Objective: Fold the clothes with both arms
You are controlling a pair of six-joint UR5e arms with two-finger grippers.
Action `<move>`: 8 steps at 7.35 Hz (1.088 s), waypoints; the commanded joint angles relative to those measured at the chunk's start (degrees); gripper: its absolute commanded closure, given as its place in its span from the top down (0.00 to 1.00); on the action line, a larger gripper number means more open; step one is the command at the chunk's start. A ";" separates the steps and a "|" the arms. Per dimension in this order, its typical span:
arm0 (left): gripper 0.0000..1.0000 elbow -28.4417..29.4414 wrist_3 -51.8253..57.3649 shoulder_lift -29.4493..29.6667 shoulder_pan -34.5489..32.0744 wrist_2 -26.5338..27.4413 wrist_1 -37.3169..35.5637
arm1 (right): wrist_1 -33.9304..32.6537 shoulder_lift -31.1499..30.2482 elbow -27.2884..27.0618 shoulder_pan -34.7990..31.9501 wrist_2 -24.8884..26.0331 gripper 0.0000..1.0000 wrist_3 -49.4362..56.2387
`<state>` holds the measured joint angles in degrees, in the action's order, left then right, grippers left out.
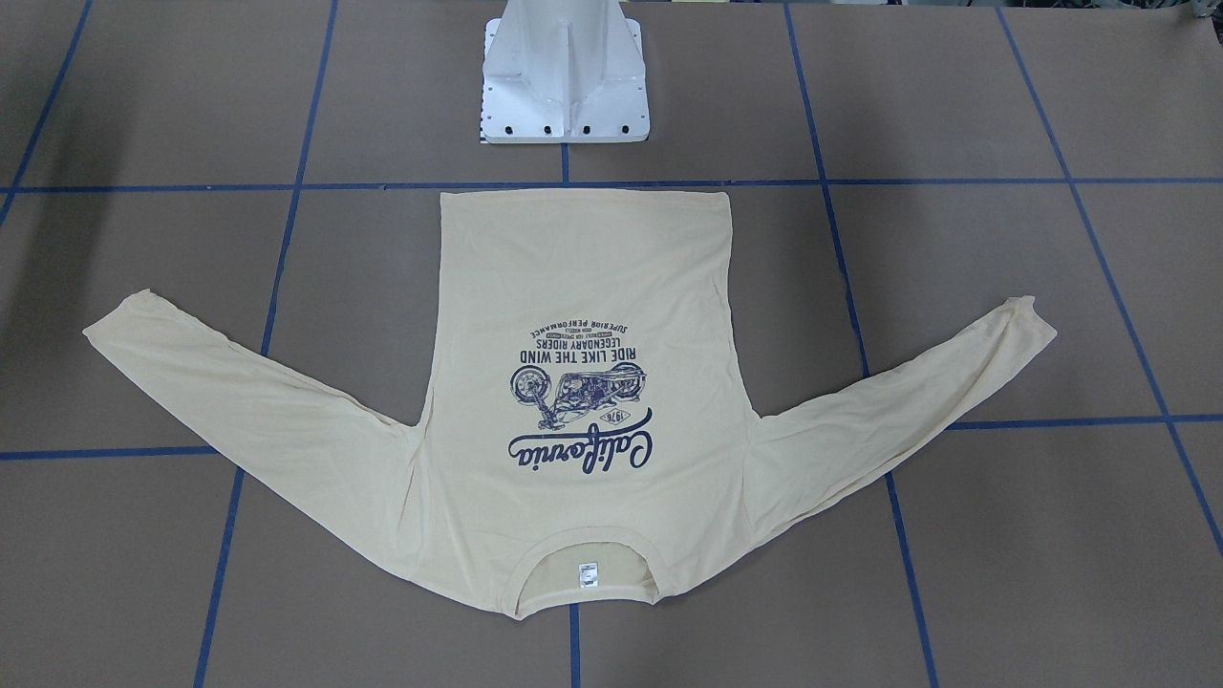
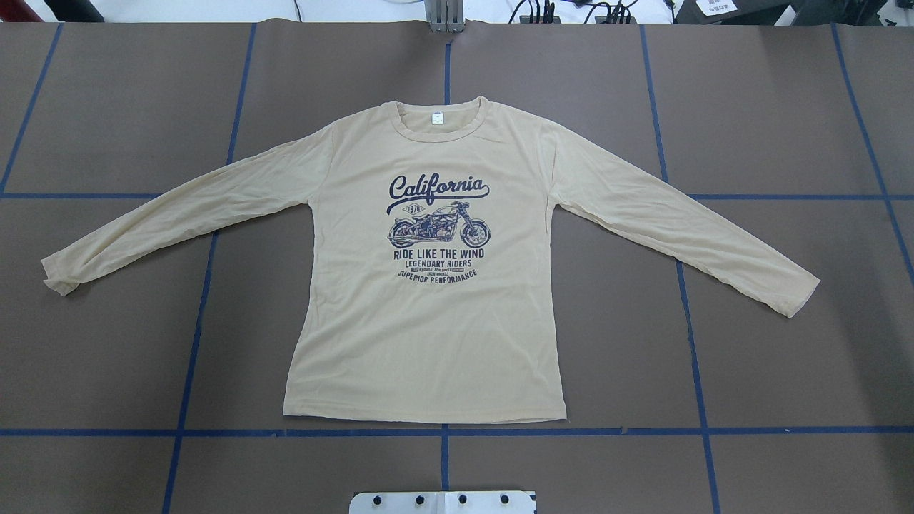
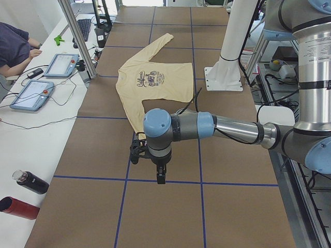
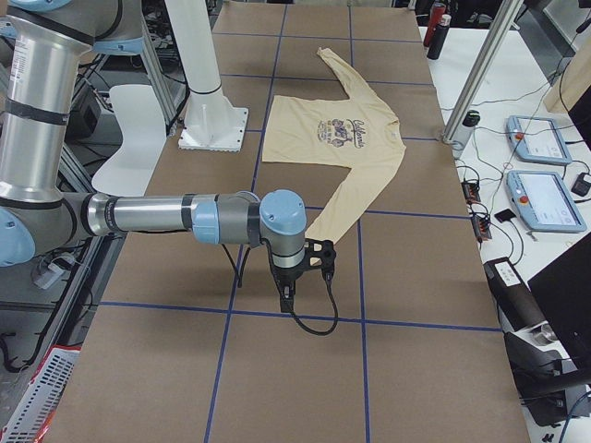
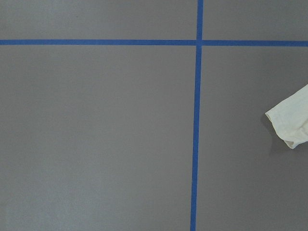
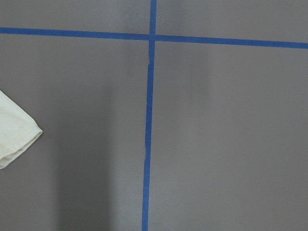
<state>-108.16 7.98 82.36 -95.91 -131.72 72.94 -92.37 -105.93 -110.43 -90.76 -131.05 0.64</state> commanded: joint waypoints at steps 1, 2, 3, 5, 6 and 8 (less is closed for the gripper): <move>1.00 -0.38 0.02 0.26 0.02 -0.11 1.92 | 0.00 0.02 -0.04 0.06 0.00 1.00 -0.02; 1.00 -0.47 0.02 0.26 0.02 -0.20 3.42 | 0.00 0.28 -0.04 0.06 -0.09 1.00 -0.02; 1.00 -1.17 0.02 0.35 0.02 -0.11 6.13 | 0.00 1.24 -0.13 0.06 -0.17 1.00 -0.11; 1.00 -4.06 -0.07 0.44 0.54 -0.02 10.71 | 0.00 3.79 -0.13 0.32 -0.18 1.00 -0.20; 1.00 -3.55 -0.42 1.22 0.72 -0.02 15.51 | -0.09 5.89 -0.22 1.02 -0.70 1.00 -0.20; 1.00 0.47 -1.12 2.19 0.99 -0.11 33.30 | 0.35 7.75 -0.13 4.34 -3.50 1.00 -0.37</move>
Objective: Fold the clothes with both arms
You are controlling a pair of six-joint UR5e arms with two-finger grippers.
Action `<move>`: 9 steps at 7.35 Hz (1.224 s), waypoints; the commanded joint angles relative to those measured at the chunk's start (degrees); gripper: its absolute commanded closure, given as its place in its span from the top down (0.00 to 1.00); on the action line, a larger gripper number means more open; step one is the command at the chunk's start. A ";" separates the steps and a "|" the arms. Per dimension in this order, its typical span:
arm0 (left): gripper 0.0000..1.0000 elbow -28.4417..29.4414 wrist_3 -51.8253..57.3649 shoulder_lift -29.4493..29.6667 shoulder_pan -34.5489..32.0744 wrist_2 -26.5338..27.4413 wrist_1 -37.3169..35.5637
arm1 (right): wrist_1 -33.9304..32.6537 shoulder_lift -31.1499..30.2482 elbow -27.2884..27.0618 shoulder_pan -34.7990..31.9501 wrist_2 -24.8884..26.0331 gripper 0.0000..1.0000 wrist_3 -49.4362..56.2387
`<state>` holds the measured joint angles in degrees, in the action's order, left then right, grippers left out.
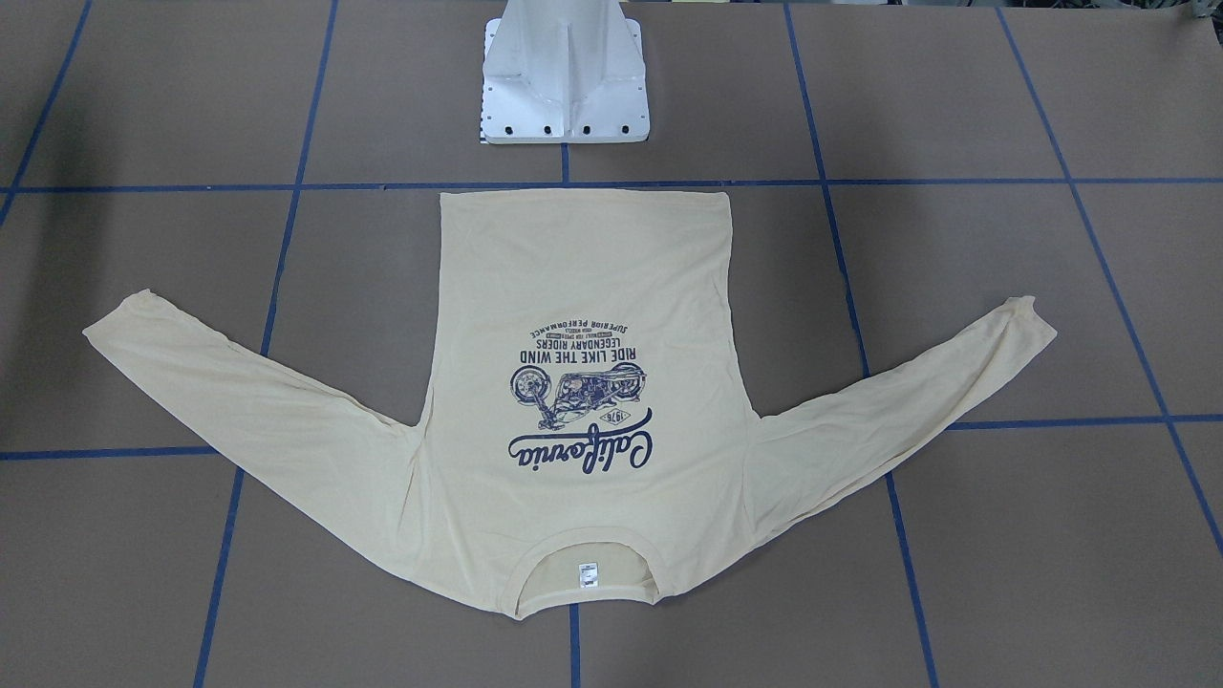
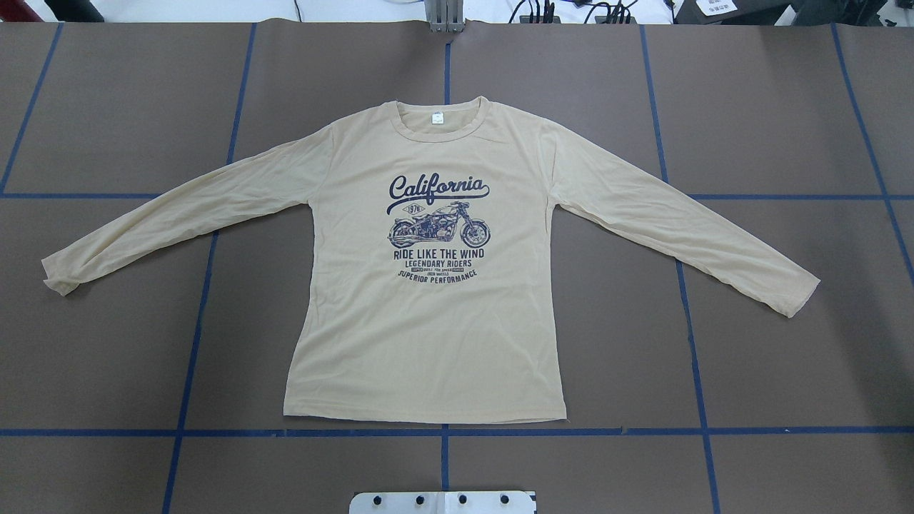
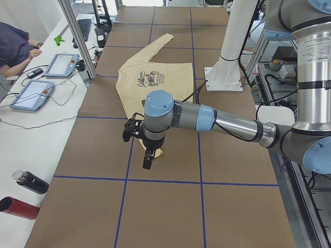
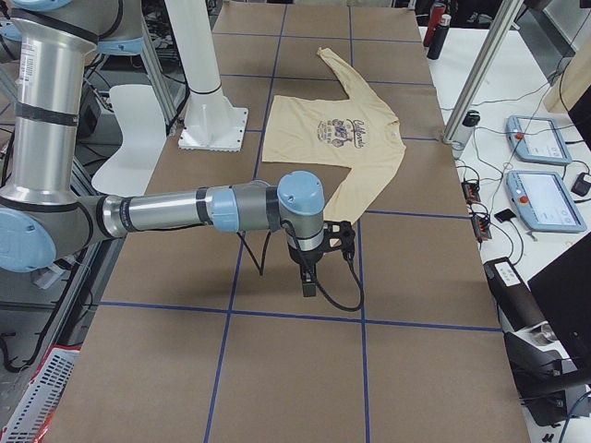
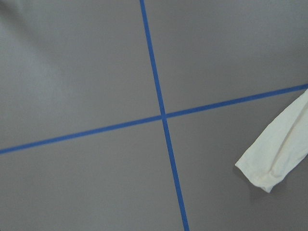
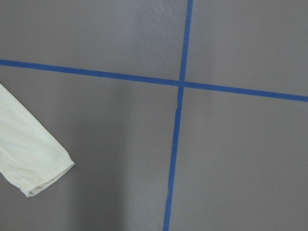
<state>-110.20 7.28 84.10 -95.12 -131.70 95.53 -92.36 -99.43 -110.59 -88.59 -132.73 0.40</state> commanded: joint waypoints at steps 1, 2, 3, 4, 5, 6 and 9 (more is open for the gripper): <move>1.00 6.80 -0.08 1.06 1.16 -0.31 13.34 | 3.73 1.43 0.28 5.15 -3.05 1.00 -6.49; 1.00 12.85 -0.16 6.37 1.86 -0.66 14.41 | 10.29 1.34 0.64 8.92 -3.06 1.00 -16.04; 1.00 14.73 -0.07 7.38 2.57 -2.40 14.68 | 16.01 1.34 1.60 13.13 -2.63 1.00 -24.40; 1.00 14.84 -0.07 7.48 3.18 -2.42 14.68 | 20.77 1.26 3.35 16.05 -2.19 1.00 -29.35; 1.00 14.93 -0.07 7.39 3.62 -2.42 14.94 | 25.77 1.26 4.67 19.03 -1.31 1.00 -36.19; 1.00 14.93 -0.07 7.39 3.80 -2.42 15.12 | 32.79 0.82 5.64 23.50 2.87 1.00 -45.31; 1.00 14.93 0.01 7.39 3.89 -2.42 15.12 | 53.96 1.25 17.46 33.54 13.70 0.97 -59.16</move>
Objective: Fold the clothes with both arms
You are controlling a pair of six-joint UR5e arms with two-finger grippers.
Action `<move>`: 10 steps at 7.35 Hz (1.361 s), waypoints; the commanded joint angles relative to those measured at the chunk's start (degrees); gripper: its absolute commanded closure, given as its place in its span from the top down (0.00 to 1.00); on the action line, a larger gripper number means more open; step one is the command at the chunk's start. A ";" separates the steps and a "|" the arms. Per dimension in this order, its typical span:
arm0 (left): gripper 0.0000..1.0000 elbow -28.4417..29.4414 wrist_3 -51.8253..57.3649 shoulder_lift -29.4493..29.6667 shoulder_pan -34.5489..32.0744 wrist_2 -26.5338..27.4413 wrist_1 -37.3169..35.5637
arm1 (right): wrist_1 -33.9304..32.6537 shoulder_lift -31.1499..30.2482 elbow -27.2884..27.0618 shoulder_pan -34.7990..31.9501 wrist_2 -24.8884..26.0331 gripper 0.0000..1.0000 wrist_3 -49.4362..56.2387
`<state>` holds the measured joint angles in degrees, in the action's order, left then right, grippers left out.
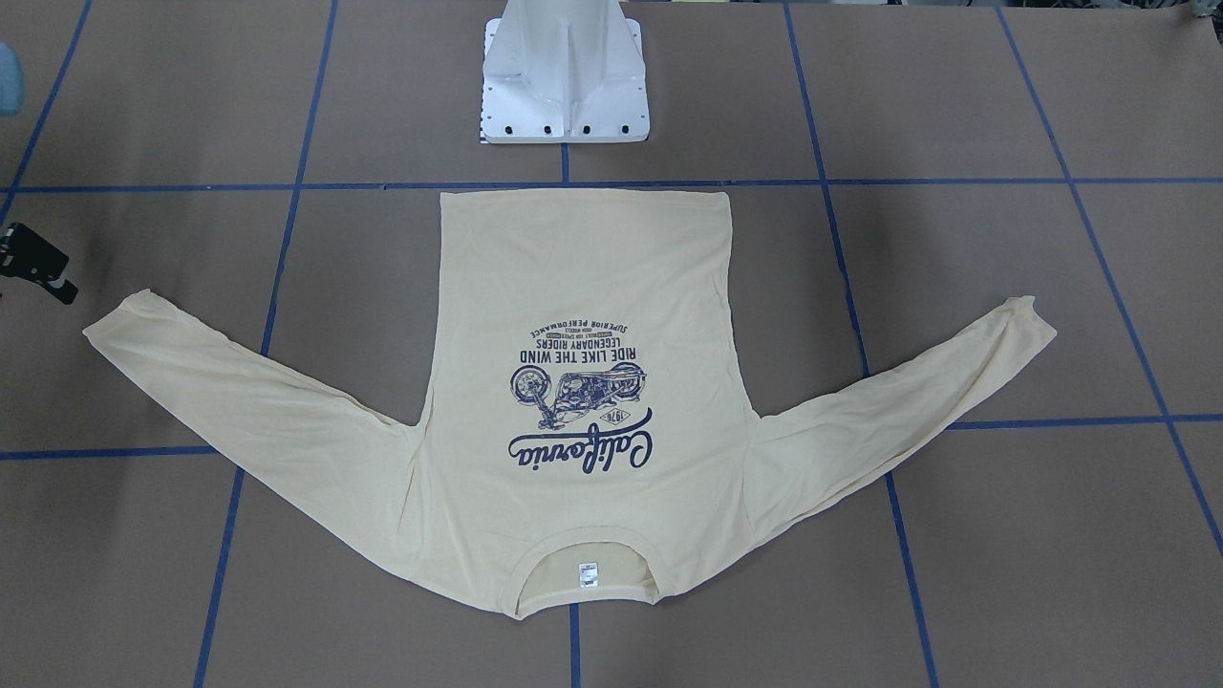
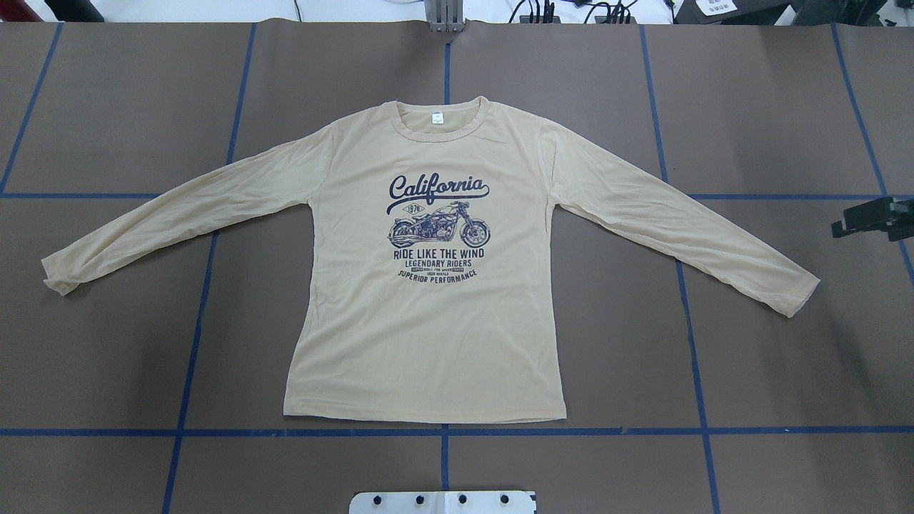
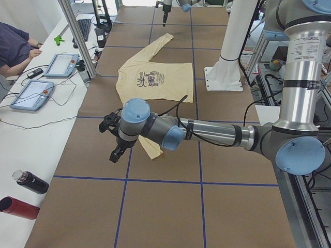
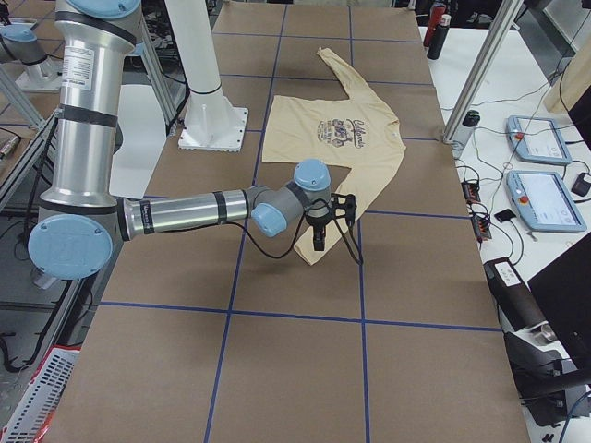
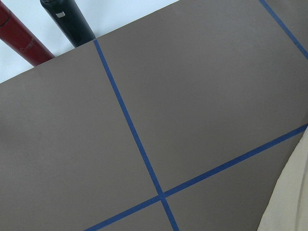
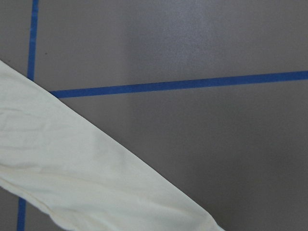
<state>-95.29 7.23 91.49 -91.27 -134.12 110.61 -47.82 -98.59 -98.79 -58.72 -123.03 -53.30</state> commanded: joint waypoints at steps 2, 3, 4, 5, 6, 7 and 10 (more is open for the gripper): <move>1.00 0.01 0.07 -0.08 0.13 0.00 0.05 | 13.54 0.77 8.79 4.23 4.37 0.83 -6.73; 1.00 0.01 0.07 -0.17 0.13 0.00 0.05 | 13.46 1.29 9.14 4.32 4.90 0.81 -6.55; 1.00 0.01 0.07 -0.17 0.13 0.00 0.05 | 13.54 0.77 9.14 4.40 5.25 0.79 -6.29; 1.00 0.01 0.07 -0.17 0.13 0.00 0.05 | 13.46 0.33 9.32 5.10 6.73 0.77 -6.11; 1.00 0.01 0.07 -0.17 0.13 -0.09 0.05 | 13.45 -0.37 9.32 5.80 7.70 0.77 -6.11; 1.00 0.01 0.15 -0.26 0.13 -0.09 0.05 | 13.45 -0.72 9.23 5.90 7.89 0.75 -6.11; 1.00 0.01 0.15 -0.35 0.04 -0.09 0.04 | 13.45 -1.78 8.88 6.60 8.68 0.70 -6.11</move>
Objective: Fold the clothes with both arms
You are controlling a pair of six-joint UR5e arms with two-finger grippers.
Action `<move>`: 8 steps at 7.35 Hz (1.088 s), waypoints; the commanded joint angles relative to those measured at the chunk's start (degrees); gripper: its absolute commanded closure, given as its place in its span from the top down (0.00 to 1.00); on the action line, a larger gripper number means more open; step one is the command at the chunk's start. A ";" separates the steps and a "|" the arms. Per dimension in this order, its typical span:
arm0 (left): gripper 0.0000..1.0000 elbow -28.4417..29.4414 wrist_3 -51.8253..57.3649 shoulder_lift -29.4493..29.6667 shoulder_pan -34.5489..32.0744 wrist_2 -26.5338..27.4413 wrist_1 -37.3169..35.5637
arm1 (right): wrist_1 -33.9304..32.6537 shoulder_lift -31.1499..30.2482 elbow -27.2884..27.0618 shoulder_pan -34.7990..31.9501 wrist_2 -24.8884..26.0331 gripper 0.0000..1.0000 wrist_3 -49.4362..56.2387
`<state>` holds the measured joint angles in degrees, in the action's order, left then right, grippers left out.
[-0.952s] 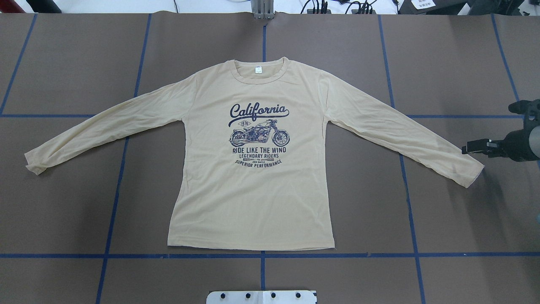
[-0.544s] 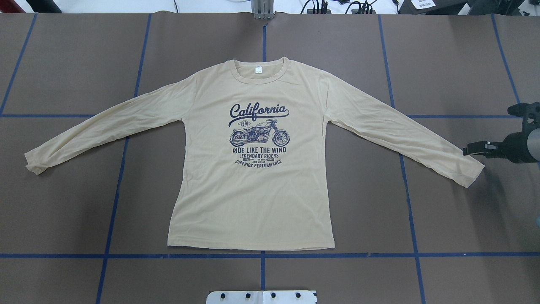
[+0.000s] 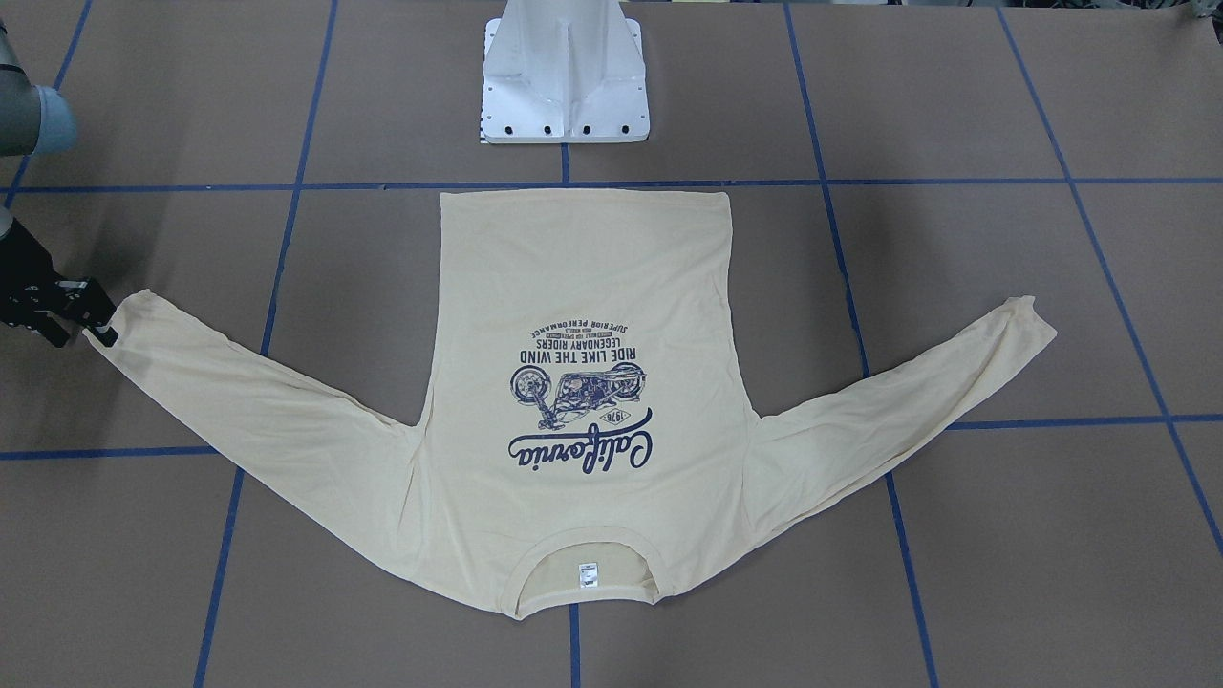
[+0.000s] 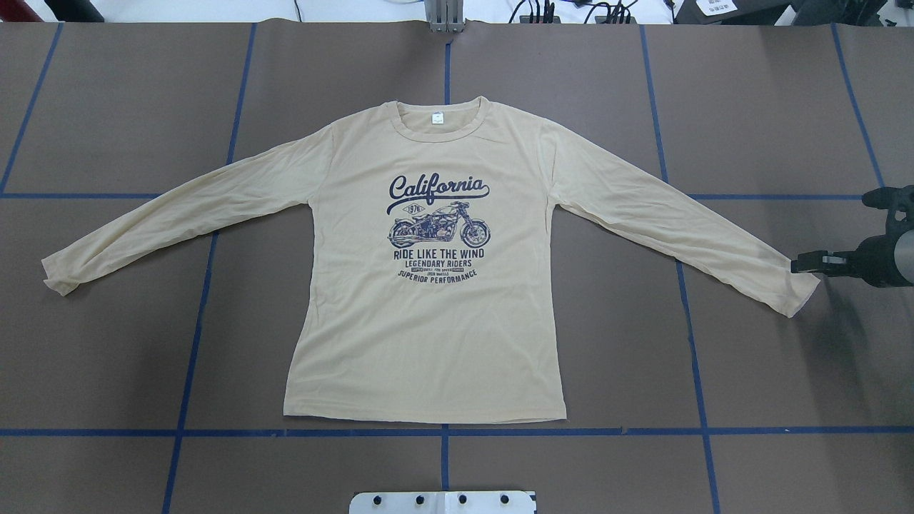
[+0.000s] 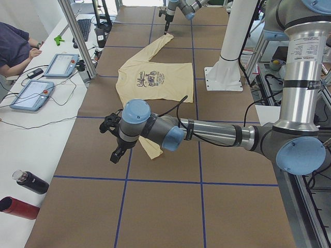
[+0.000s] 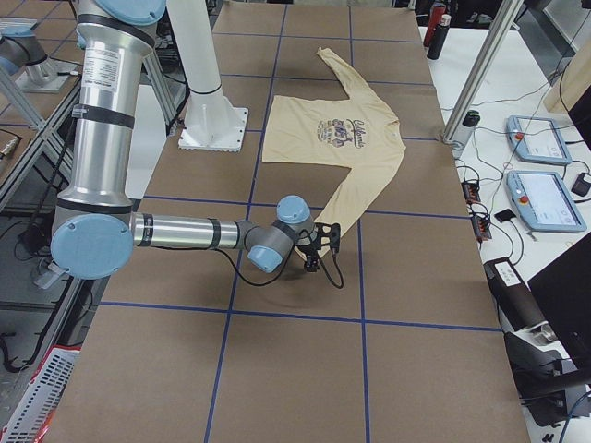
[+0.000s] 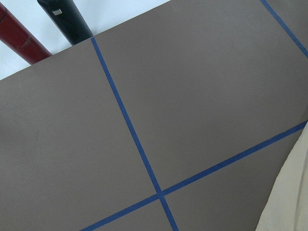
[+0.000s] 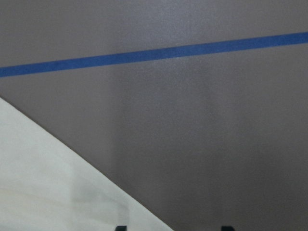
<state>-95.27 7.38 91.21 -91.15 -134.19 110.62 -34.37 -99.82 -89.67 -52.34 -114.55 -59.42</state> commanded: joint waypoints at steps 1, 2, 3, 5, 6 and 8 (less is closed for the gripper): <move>1.00 0.00 0.00 -0.07 -0.08 -0.02 0.04 | 0.00 -0.90 -0.33 0.40 0.12 0.69 0.00; 1.00 0.00 0.00 -0.07 -0.08 -0.02 0.04 | 0.00 -0.90 -0.41 0.49 0.21 0.66 -0.09; 1.00 0.00 0.09 -0.15 -0.08 -0.02 0.04 | 0.00 -0.90 -0.41 0.66 0.21 0.62 -0.35; 1.00 0.00 0.09 -0.24 -0.08 -0.02 0.04 | 0.00 -0.81 -0.76 1.27 0.21 0.56 -0.70; 1.00 0.09 0.09 -0.24 -0.08 -0.02 0.04 | 0.00 -0.81 -0.77 1.45 0.21 0.55 -0.70; 1.00 0.09 0.09 -0.33 -0.08 -0.02 0.04 | 0.00 -0.81 -1.12 1.54 0.12 0.25 -0.70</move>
<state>-95.20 7.47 90.94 -91.23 -134.21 110.65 -34.37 -100.64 -90.62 -50.91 -114.40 -60.10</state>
